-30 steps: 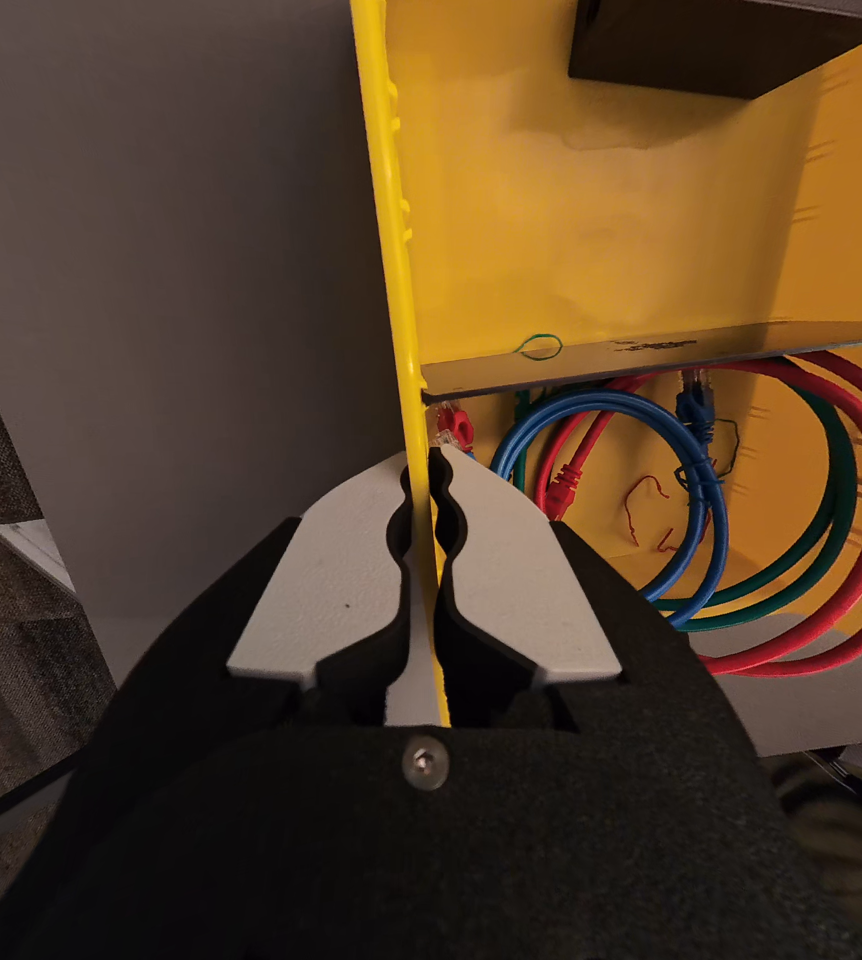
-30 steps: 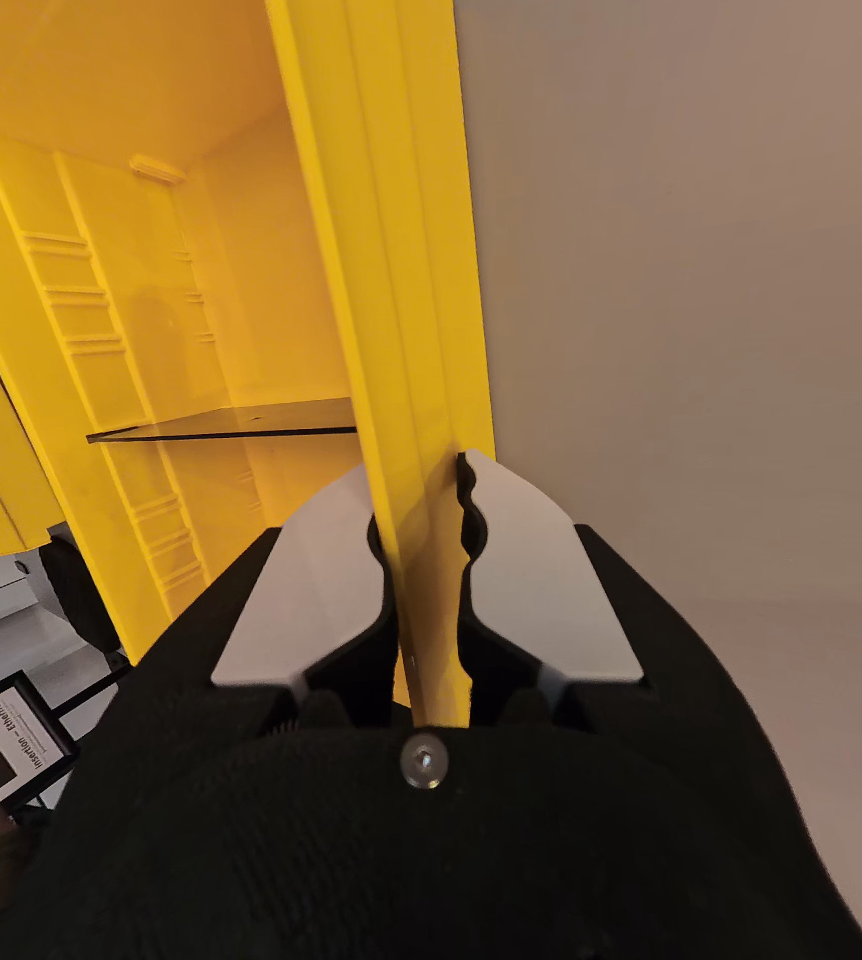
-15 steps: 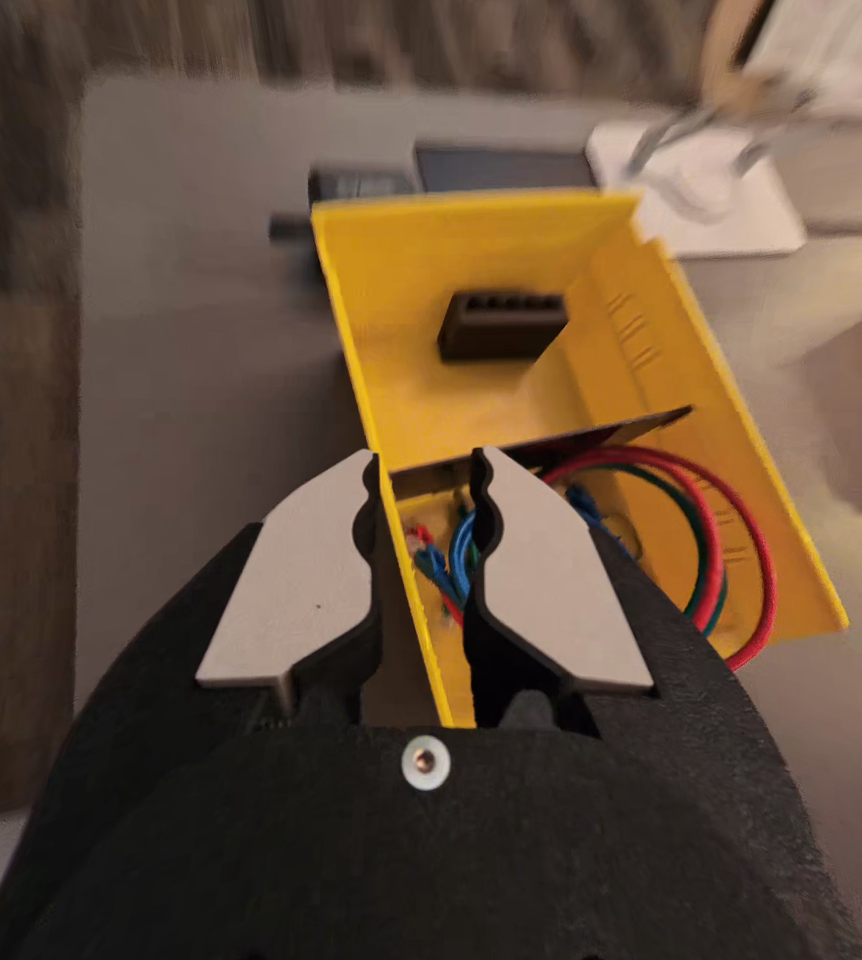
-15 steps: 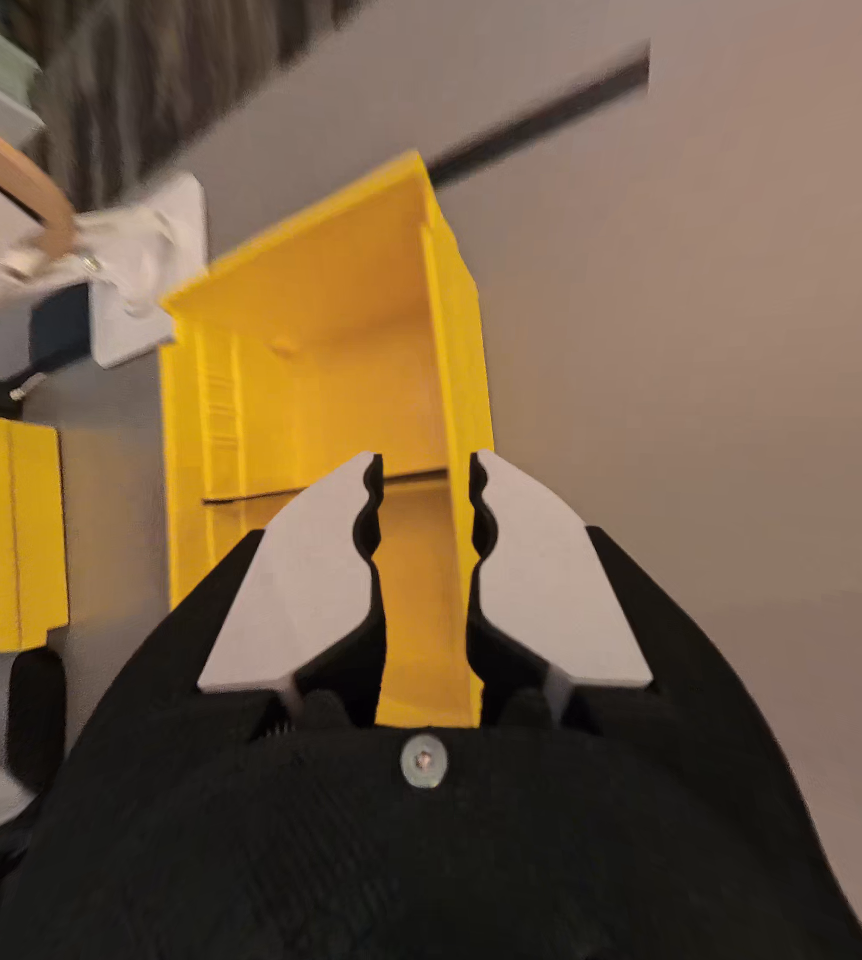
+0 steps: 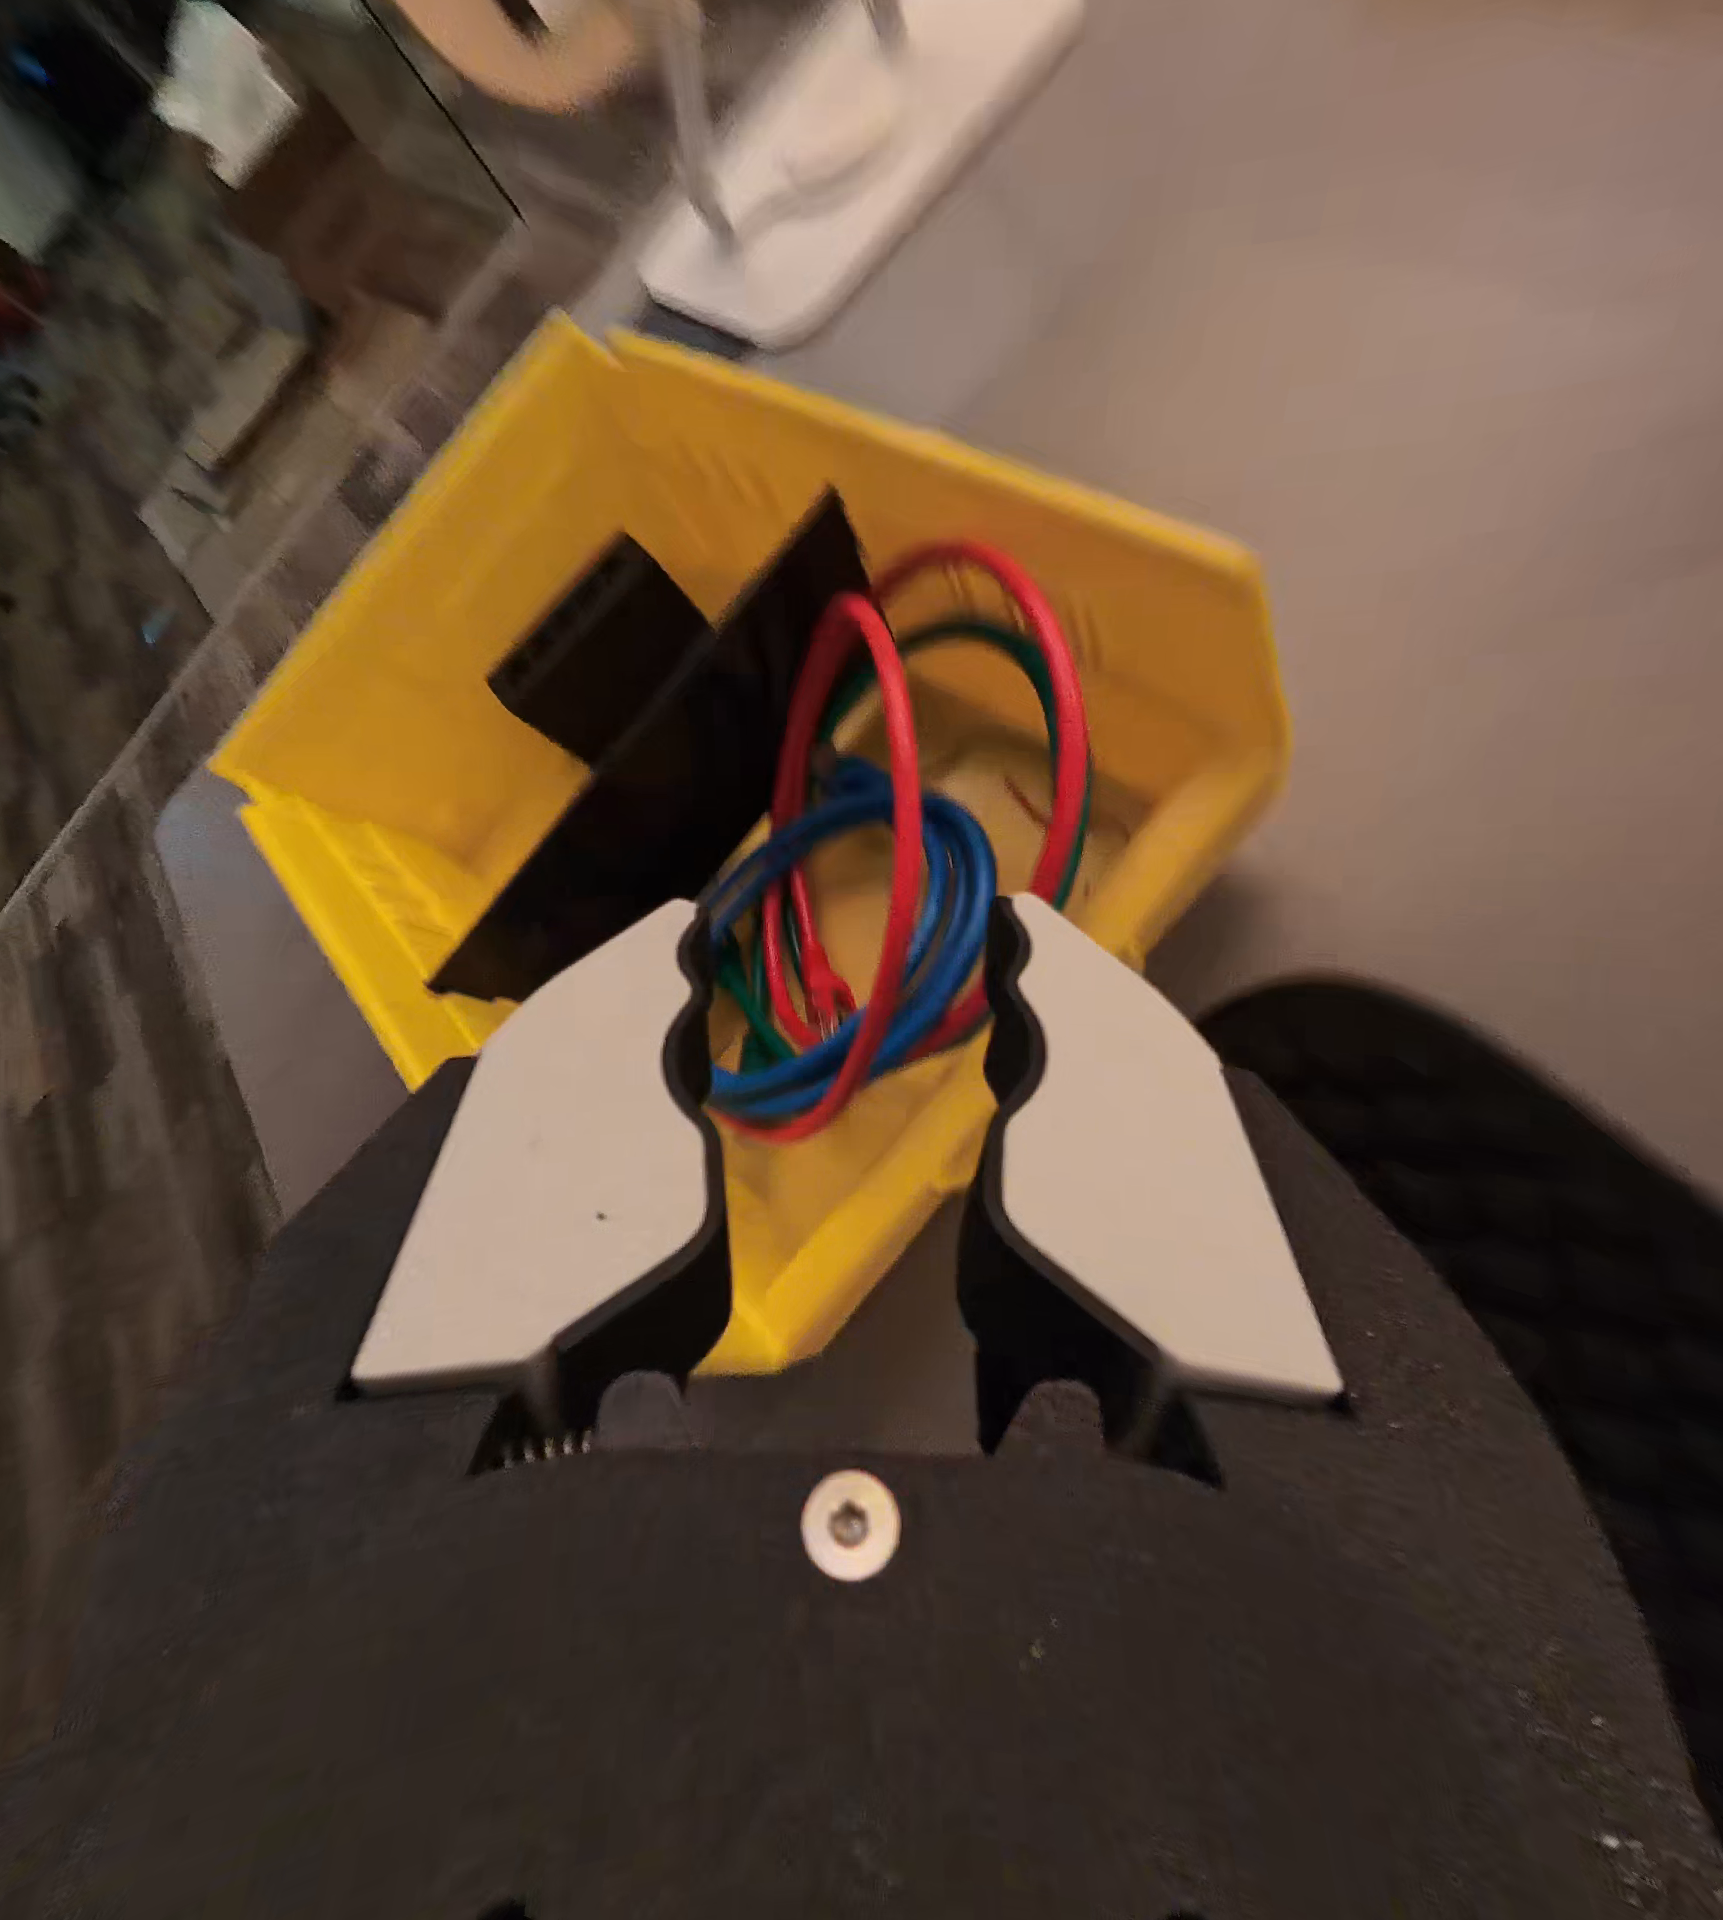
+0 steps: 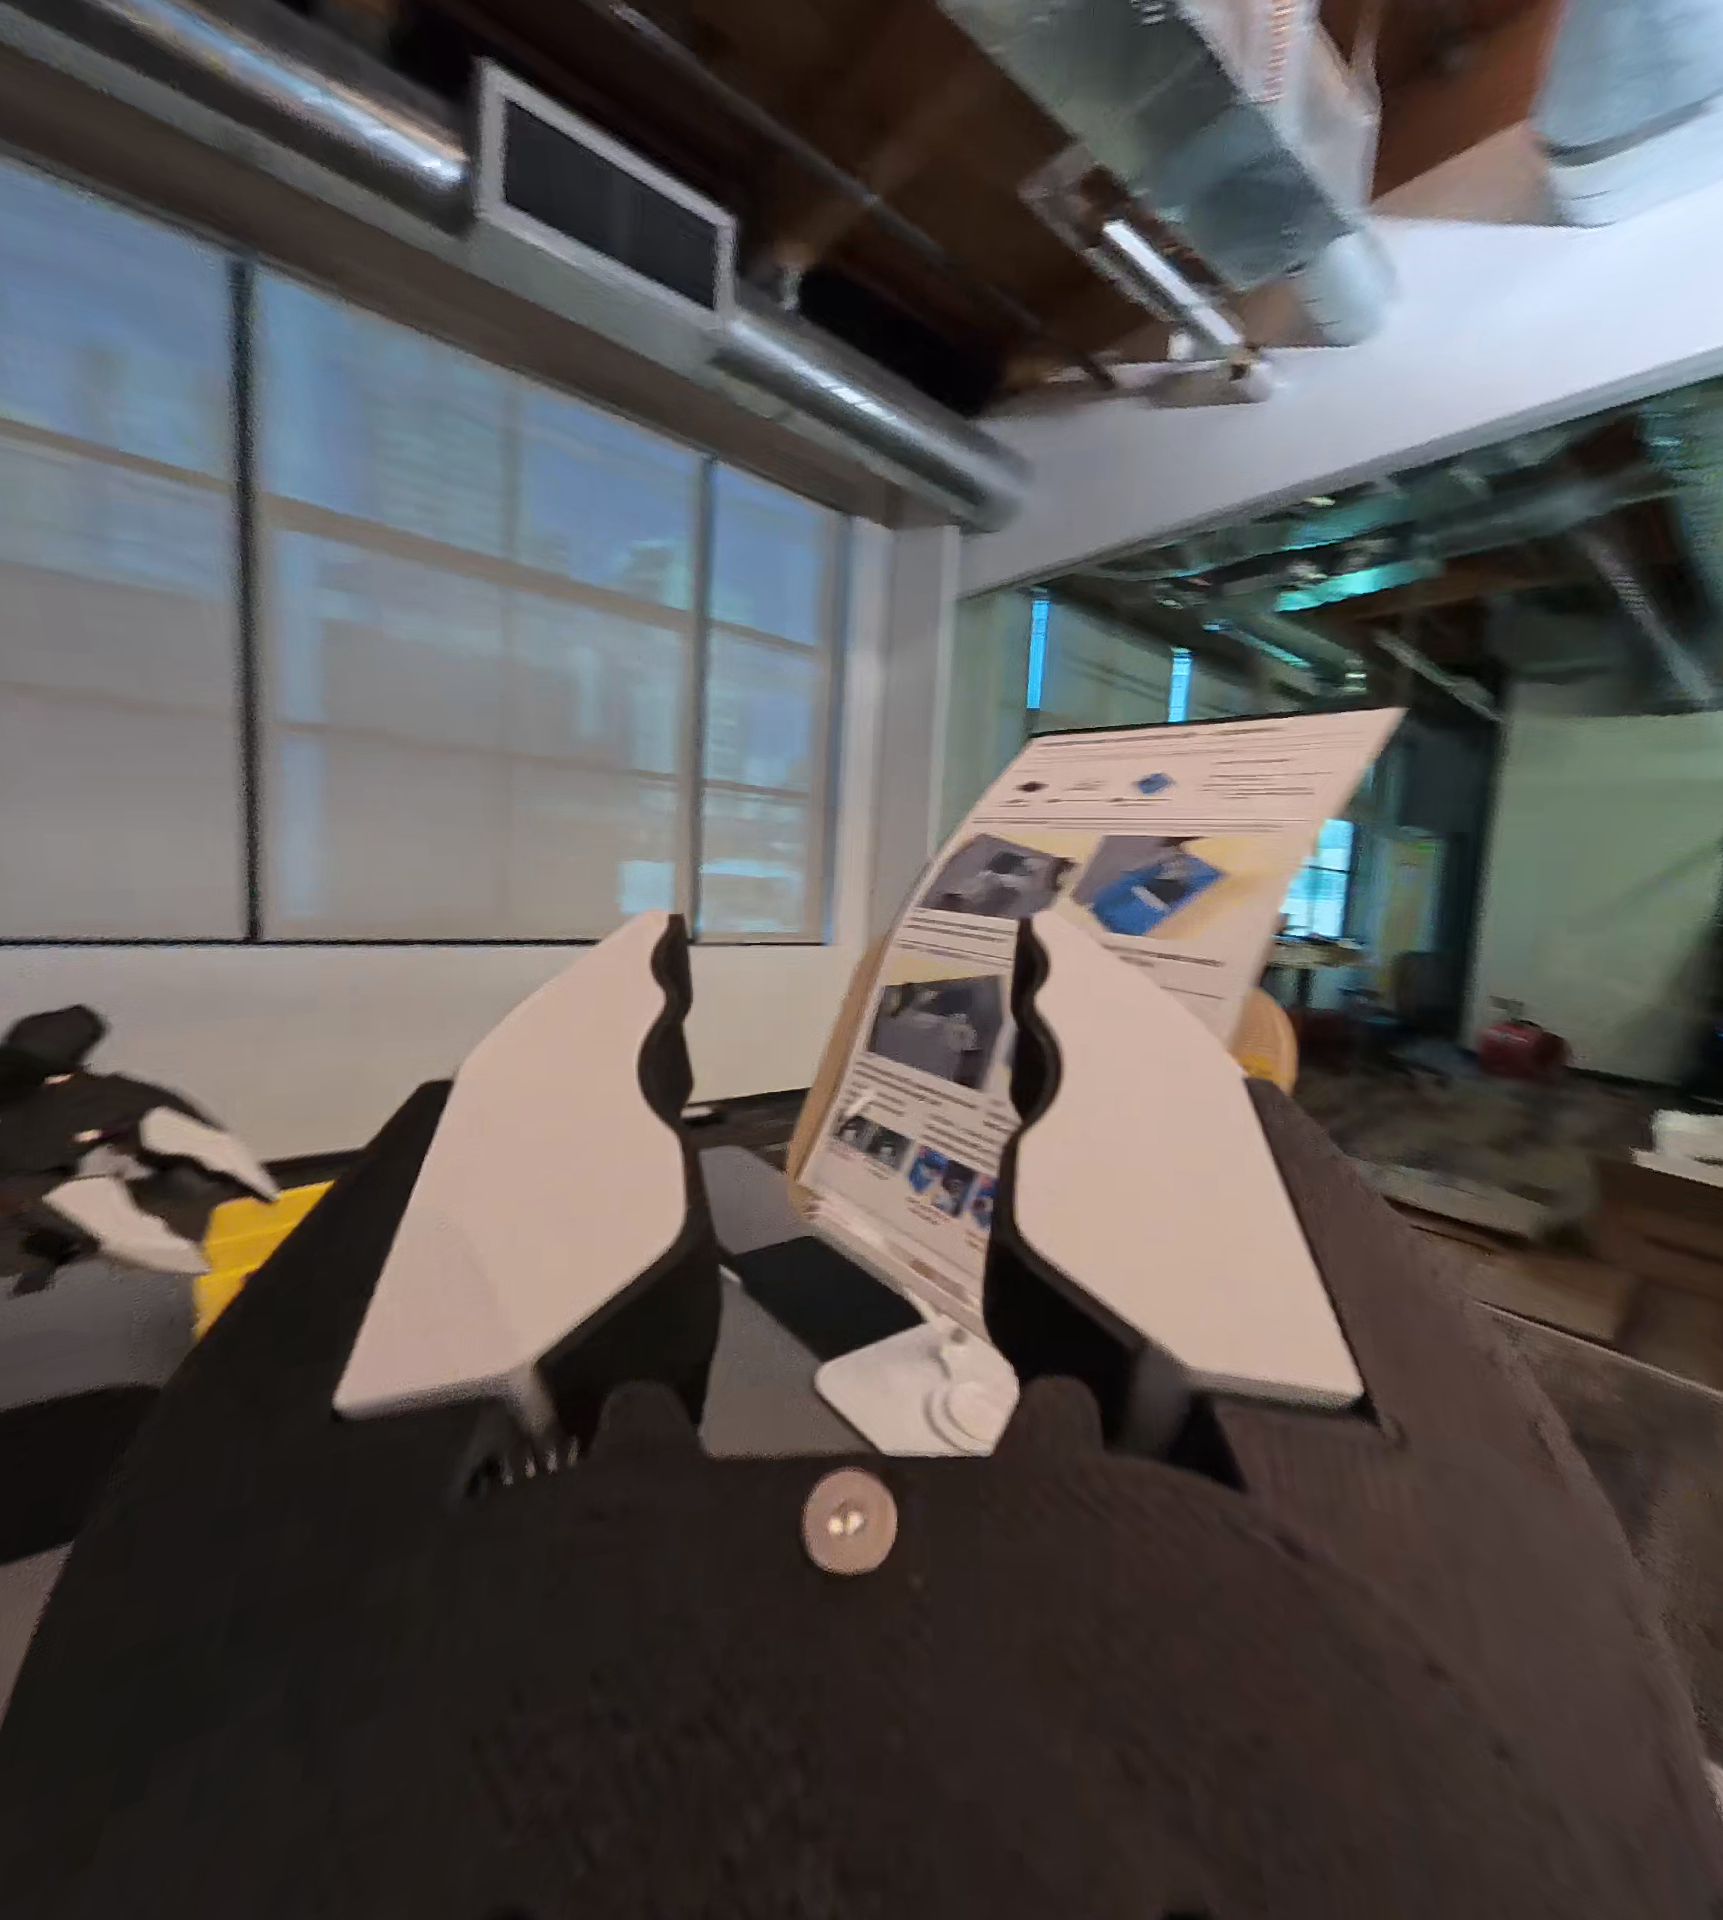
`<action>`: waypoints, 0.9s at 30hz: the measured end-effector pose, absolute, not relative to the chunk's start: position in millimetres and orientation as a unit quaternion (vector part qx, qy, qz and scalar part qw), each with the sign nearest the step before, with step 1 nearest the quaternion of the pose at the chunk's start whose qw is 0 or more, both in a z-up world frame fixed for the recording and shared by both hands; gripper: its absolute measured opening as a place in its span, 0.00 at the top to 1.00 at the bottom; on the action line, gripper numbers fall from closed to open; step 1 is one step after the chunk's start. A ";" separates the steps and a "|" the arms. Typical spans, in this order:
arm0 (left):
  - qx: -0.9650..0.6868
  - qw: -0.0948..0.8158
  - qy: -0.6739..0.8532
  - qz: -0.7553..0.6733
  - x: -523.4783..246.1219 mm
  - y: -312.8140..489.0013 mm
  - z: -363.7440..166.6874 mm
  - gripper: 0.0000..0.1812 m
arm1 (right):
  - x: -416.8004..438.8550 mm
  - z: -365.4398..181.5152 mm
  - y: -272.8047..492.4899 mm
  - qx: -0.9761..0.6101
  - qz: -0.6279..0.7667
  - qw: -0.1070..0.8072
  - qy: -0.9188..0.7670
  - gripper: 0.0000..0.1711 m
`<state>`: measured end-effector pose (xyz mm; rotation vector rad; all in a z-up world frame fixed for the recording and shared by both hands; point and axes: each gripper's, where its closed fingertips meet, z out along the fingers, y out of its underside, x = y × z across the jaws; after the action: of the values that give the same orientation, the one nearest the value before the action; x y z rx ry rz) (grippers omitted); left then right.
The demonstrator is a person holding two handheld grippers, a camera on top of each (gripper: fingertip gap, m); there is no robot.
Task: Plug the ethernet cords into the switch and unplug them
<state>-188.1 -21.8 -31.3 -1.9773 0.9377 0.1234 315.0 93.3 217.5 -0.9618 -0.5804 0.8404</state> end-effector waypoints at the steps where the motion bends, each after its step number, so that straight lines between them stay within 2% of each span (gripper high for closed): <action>1: -0.808 0.427 0.398 0.076 -192.2 -21.8 -42.8 0.72 | 305.6 215.6 91.4 -0.440 0.391 0.757 -0.283 0.64; 3: -0.810 0.381 0.434 0.107 -195.8 -21.9 -61.6 0.71 | 293.9 210.8 92.7 -0.445 0.377 0.754 -0.303 0.64; 5: -0.820 0.335 0.454 0.100 -194.0 -22.7 -79.2 0.75 | 290.6 207.8 97.5 -0.454 0.359 0.757 -0.304 0.65; 7: -0.828 0.307 0.462 0.082 -188.3 -20.3 -92.0 0.75 | 289.0 205.5 99.7 -0.459 0.355 0.755 -0.305 0.65; 11: -0.826 0.311 0.463 0.082 -178.3 -10.9 -93.7 0.79 | 289.6 199.8 106.5 -0.482 0.363 0.740 -0.298 0.66; 14: -0.822 0.310 0.472 0.076 -170.4 -13.9 -94.0 0.93 | 291.7 198.6 109.8 -0.487 0.366 0.737 -0.292 0.68; 27: -0.829 0.380 0.405 0.069 -183.3 -4.2 -44.1 0.94 | 300.9 194.7 114.8 -0.504 0.372 0.727 -0.280 0.71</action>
<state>-183.3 -4.2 -44.1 -2.1178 1.0334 0.1750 300.9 114.8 194.7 -1.1113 -0.6180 0.8211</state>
